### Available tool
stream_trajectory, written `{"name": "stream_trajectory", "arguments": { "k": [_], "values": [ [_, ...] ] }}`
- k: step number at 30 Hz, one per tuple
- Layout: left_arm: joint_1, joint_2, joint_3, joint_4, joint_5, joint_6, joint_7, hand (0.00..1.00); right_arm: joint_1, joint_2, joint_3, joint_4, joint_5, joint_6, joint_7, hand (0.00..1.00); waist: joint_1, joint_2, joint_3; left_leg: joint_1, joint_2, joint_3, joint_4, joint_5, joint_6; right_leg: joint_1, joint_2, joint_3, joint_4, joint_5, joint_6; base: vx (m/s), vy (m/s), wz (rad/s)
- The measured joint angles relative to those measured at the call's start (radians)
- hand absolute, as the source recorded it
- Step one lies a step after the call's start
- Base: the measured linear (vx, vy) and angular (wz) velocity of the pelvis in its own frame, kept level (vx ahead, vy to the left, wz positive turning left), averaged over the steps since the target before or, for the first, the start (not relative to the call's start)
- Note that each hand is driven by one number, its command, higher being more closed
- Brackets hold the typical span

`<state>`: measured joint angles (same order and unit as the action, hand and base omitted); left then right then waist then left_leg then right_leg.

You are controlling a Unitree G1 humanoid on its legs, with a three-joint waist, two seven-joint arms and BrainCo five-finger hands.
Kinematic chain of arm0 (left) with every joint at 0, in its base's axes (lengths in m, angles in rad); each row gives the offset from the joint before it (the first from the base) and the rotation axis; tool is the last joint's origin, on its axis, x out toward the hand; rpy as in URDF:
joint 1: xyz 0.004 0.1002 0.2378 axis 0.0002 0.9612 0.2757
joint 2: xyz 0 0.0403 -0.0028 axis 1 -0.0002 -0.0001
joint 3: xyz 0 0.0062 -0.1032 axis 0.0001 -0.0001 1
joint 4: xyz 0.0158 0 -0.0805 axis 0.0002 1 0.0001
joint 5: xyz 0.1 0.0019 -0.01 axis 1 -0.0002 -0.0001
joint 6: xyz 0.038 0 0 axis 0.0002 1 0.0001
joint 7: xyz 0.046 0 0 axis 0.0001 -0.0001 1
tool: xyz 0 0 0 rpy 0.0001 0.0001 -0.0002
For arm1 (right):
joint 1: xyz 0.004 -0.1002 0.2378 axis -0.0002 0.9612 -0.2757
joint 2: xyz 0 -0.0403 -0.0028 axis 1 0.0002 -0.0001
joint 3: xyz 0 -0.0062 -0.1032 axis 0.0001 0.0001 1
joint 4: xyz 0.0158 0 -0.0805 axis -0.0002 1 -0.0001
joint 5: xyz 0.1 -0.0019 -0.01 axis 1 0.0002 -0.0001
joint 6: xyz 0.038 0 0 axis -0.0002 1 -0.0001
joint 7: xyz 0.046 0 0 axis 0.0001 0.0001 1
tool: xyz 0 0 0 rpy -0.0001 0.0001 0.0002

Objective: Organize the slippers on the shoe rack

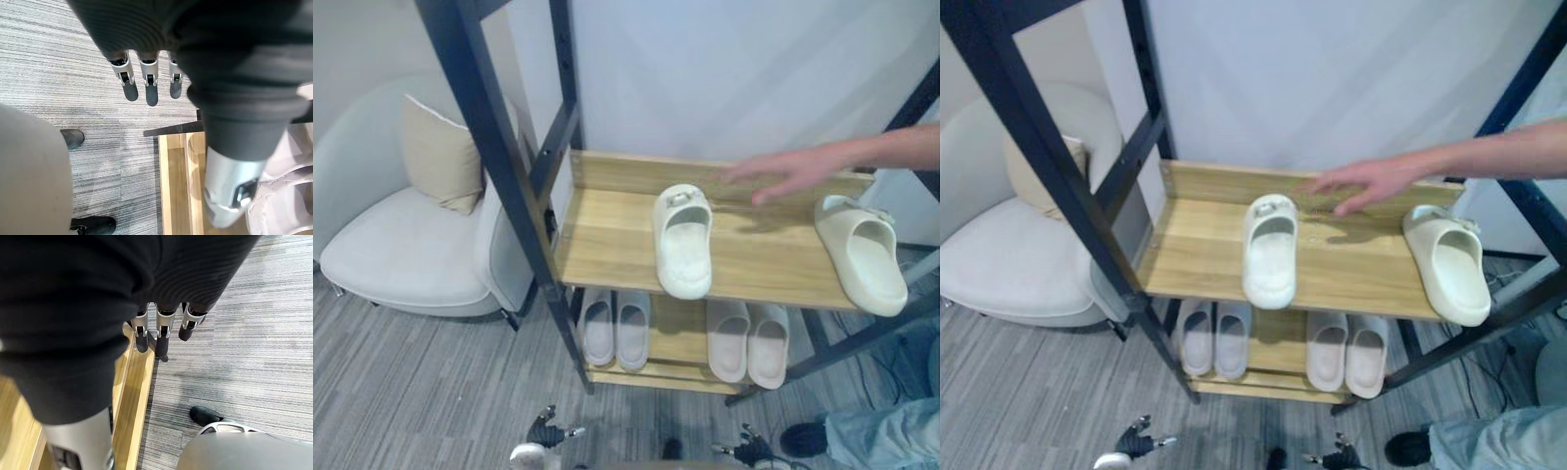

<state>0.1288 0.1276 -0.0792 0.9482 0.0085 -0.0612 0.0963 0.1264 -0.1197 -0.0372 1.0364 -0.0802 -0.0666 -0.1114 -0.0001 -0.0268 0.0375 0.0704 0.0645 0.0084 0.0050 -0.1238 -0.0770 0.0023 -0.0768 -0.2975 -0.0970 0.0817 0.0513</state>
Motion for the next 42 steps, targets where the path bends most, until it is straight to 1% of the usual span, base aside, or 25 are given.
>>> {"name": "stream_trajectory", "arguments": {
  "k": [2, 6, 14, 20, 21, 22, 23, 24, 26, 27, 29, 30, 32, 33, 34, 36, 38, 39, 40, 42],
  "values": [
    [-0.001, -0.008, 0.016, 0.006, 0.004, 0.0, 0.007, 0.0, 0.001, 0.001, 0.0, 0.002, 0.0, 0.001, -0.005, 0.0, 0.0, 0.0, 0.0, 0.001, -0.001, 0.005, -0.001, -0.001, 0.001, -0.001, 0.0, 0.004, 0.0, 0.0, 0.0, 0.02, 0.021, -0.08],
    [-0.001, -0.014, 0.016, 0.008, 0.008, 0.0, 0.012, 0.0, 0.002, 0.001, 0.0, 0.002, 0.0, 0.005, -0.009, 0.0, 0.0, 0.0, 0.0, 0.002, -0.002, 0.006, -0.001, -0.003, 0.004, -0.001, -0.001, 0.005, 0.001, -0.001, 0.001, 0.0, 0.005, -0.01],
    [-0.004, -0.023, -0.004, 0.008, 0.009, -0.003, 0.014, 0.0, 0.002, 0.002, 0.0, 0.003, 0.0, 0.006, -0.016, 0.0, 0.0, 0.0, 0.0, 0.004, -0.003, 0.008, -0.001, -0.004, 0.005, 0.0, -0.001, 0.008, 0.002, -0.001, 0.001, 0.0, 0.0, 0.0],
    [-0.021, -0.013, -0.095, -0.008, 0.008, -0.014, 0.013, 0.0, 0.004, 0.002, 0.0, 0.003, 0.0, 0.006, -0.017, 0.0, -0.002, 0.002, 0.002, 0.005, -0.002, 0.01, -0.001, -0.004, 0.005, 0.0, -0.001, 0.01, 0.0, -0.001, 0.001, 0.0, 0.0, 0.0],
    [-0.02, -0.01, -0.136, -0.034, 0.008, -0.013, 0.012, 0.0, 0.007, 0.001, 0.0, 0.001, 0.0, 0.006, -0.017, 0.0, -0.003, 0.003, 0.002, 0.005, -0.002, 0.01, -0.001, -0.004, 0.005, 0.0, -0.001, 0.011, 0.0, -0.001, 0.001, 0.0, 0.0, 0.0],
    [-0.02, -0.01, -0.15, -0.042, 0.008, -0.014, 0.01, 0.0, 0.008, 0.001, 0.0, 0.001, 0.0, 0.006, -0.018, 0.0, -0.003, 0.003, 0.002, 0.005, -0.002, 0.011, -0.001, -0.005, 0.005, 0.0, -0.001, 0.011, 0.0, -0.001, 0.001, 0.0, 0.0, 0.0],
    [-0.02, -0.009, -0.216, -0.086, 0.007, -0.014, 0.004, 0.0, 0.01, 0.0, 0.0, -0.001, 0.0, 0.006, -0.018, 0.0, -0.003, 0.004, 0.003, 0.005, -0.002, 0.011, -0.001, -0.005, 0.005, 0.0, -0.001, 0.012, 0.0, -0.001, 0.001, 0.0, 0.0, 0.0],
    [-0.02, -0.009, -0.235, -0.1, 0.007, -0.015, 0.002, 0.0, 0.01, 0.0, 0.0, -0.001, 0.0, 0.006, -0.018, 0.0, -0.003, 0.004, 0.003, 0.005, -0.002, 0.012, -0.001, -0.006, 0.005, 0.0, -0.001, 0.013, 0.0, -0.001, 0.002, 0.0, 0.0, 0.0],
    [-0.035, -0.01, -0.357, -0.186, 0.003, -0.018, -0.023, 0.0, 0.011, -0.001, 0.0, -0.003, 0.0, 0.006, -0.018, 0.0, -0.003, 0.006, 0.004, 0.006, 0.0, 0.017, 0.0, -0.008, 0.004, -0.001, 0.002, 0.018, 0.0, -0.001, 0.002, 0.01, 0.009, -0.06],
    [-0.039, -0.011, -0.372, -0.192, 0.003, -0.019, -0.027, 0.0, 0.011, 0.0, -0.001, -0.004, 0.0, 0.006, -0.019, 0.0, -0.003, 0.006, 0.004, 0.006, 0.001, 0.018, 0.0, -0.009, 0.004, -0.001, 0.002, 0.019, 0.0, -0.001, 0.002, 0.01, 0.006, -0.08],
    [-0.083, -0.012, -0.515, -0.247, 0.004, -0.019, -0.057, 0.0, 0.014, 0.0, -0.002, -0.011, 0.0, 0.006, -0.024, 0.0, -0.006, 0.008, 0.005, 0.009, 0.005, 0.024, 0.0, -0.011, 0.002, -0.001, 0.006, 0.025, 0.0, -0.002, 0.002, 0.02, 0.003, -0.07],
    [-0.088, -0.011, -0.539, -0.257, 0.004, -0.02, -0.061, 0.0, 0.014, 0.0, -0.002, -0.013, 0.0, 0.006, -0.025, 0.0, -0.007, 0.008, 0.005, 0.01, 0.006, 0.024, 0.0, -0.011, 0.002, -0.001, 0.007, 0.025, 0.0, -0.002, 0.002, 0.02, 0.001, -0.05],
    [-0.131, -0.01, -0.689, -0.362, 0.005, -0.02, -0.102, 0.0, 0.028, 0.004, -0.021, -0.04, 0.001, 0.005, -0.029, 0.0, -0.01, 0.012, 0.005, 0.015, 0.009, 0.031, -0.001, -0.014, 0.0, -0.001, 0.011, 0.032, 0.0, -0.002, 0.002, 0.02, 0.003, -0.08],
    [-0.137, -0.01, -0.706, -0.377, 0.004, -0.021, -0.105, 0.0, 0.028, 0.004, -0.024, -0.04, 0.001, 0.005, -0.029, 0.0, -0.01, 0.013, 0.006, 0.016, 0.01, 0.033, -0.001, -0.015, -0.001, -0.001, 0.012, 0.033, 0.0, -0.002, 0.002, 0.02, 0.007, -0.11],
    [-0.162, -0.013, -0.768, -0.43, -0.014, -0.022, -0.13, 0.0, 0.029, 0.006, -0.036, -0.04, 0.002, 0.005, -0.031, 0.0, -0.012, 0.017, 0.005, 0.019, 0.011, 0.037, -0.001, -0.016, -0.001, -0.001, 0.014, 0.037, 0.0, -0.002, 0.002, 0.02, 0.007, -0.08],
    [-0.197, -0.025, -0.831, -0.48, -0.035, -0.024, -0.151, 0.0, 0.028, 0.006, -0.037, -0.04, 0.002, 0.004, -0.034, 0.0, -0.018, 0.02, 0.003, 0.021, 0.012, 0.041, -0.001, -0.017, -0.001, -0.001, 0.015, 0.042, 0.0, -0.002, 0.002, 0.01, 0.006, -0.08],
    [-0.221, -0.029, -0.862, -0.516, -0.055, -0.03, -0.155, 0.0, 0.028, 0.006, -0.037, -0.04, 0.001, 0.004, -0.039, 0.0, -0.021, 0.02, 0.003, 0.027, 0.014, 0.052, 0.0, -0.021, -0.002, -0.001, 0.018, 0.052, 0.0, 0.0, 0.0, 0.0, 0.009, -0.18],
    [-0.234, -0.029, -0.873, -0.537, -0.07, -0.041, -0.162, 0.0, 0.027, 0.006, -0.037, -0.04, 0.001, 0.004, -0.042, 0.0, -0.02, 0.02, 0.003, 0.037, 0.015, 0.065, 0.0, -0.024, -0.002, 0.0, 0.02, 0.066, 0.0, 0.001, -0.001, 0.0, 0.012, -0.26],
    [-0.238, -0.029, -0.876, -0.544, -0.076, -0.042, -0.162, 0.0, 0.027, 0.006, -0.037, -0.04, 0.001, 0.004, -0.044, 0.0, -0.021, 0.021, 0.003, 0.037, 0.015, 0.068, 0.0, -0.025, -0.001, 0.0, 0.021, 0.07, -0.001, 0.002, -0.002, -0.01, 0.011, -0.24],
    [-0.266, -0.029, -0.886, -0.597, -0.111, -0.043, -0.158, 0.0, 0.025, 0.006, -0.036, -0.041, 0.001, 0.004, -0.048, 0.0, -0.034, 0.023, 0.001, 0.038, 0.014, 0.081, 0.011, -0.035, 0.001, 0.0, 0.021, 0.083, -0.001, 0.004, -0.002, -0.01, 0.017, -0.17]
  ]
}}
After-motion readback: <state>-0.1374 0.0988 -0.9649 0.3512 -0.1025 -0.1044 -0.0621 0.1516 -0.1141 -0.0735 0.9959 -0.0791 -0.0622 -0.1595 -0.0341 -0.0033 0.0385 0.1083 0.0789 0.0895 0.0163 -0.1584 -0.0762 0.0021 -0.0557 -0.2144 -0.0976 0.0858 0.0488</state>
